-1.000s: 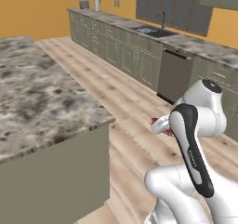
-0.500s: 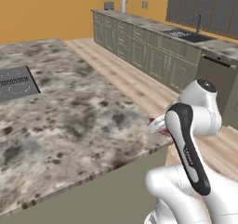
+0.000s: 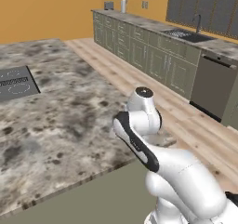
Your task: Open the fridge, remove the pear, lime, and steak, and place them on any counter.
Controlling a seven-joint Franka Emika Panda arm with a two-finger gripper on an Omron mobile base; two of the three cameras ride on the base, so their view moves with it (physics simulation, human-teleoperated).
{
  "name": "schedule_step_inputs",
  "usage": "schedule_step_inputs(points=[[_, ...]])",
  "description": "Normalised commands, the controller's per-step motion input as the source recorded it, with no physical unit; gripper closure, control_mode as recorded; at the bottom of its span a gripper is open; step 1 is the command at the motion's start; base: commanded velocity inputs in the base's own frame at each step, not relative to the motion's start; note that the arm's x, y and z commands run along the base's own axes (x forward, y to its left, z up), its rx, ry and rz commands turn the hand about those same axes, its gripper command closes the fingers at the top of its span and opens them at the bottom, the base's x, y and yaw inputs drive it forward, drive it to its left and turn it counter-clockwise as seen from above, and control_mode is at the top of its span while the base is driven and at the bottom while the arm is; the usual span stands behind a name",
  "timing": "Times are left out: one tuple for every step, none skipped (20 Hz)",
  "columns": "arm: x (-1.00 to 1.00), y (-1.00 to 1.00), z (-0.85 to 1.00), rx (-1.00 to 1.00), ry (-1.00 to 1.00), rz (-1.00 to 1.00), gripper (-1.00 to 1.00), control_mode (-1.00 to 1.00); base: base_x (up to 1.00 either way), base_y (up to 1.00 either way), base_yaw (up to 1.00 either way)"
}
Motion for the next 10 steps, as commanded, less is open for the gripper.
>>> schedule_step_inputs(points=[[1.00,0.79,-1.00,-0.18,0.00,0.05,1.00,-1.00,0.00,0.00,0.00],[1.00,0.79,-1.00,-0.16,0.00,0.05,1.00,-1.00,0.00,0.00,0.00],[1.00,0.79,-0.87,-0.15,0.00,0.04,1.00,-1.00,0.00,0.00,0.00],[1.00,0.71,-0.74,-0.13,0.00,0.02,1.00,-1.00,0.00,0.00,0.00],[1.00,0.55,-0.56,-0.09,0.02,0.00,1.00,-1.00,0.00,0.00,0.00],[1.00,0.44,-0.51,-0.07,0.09,0.00,1.00,-1.00,0.00,0.00,0.00],[1.00,0.34,-0.47,-0.05,0.12,0.00,1.00,-1.00,0.00,0.00,0.00],[1.00,0.32,-0.37,-0.04,0.11,0.00,1.00,-1.00,0.00,0.00,0.00],[1.00,0.36,-0.34,-0.04,0.13,0.00,1.00,-1.00,0.00,0.00,0.00],[1.00,0.35,-0.31,-0.03,0.15,0.00,1.00,-1.00,0.00,0.00,0.00]])
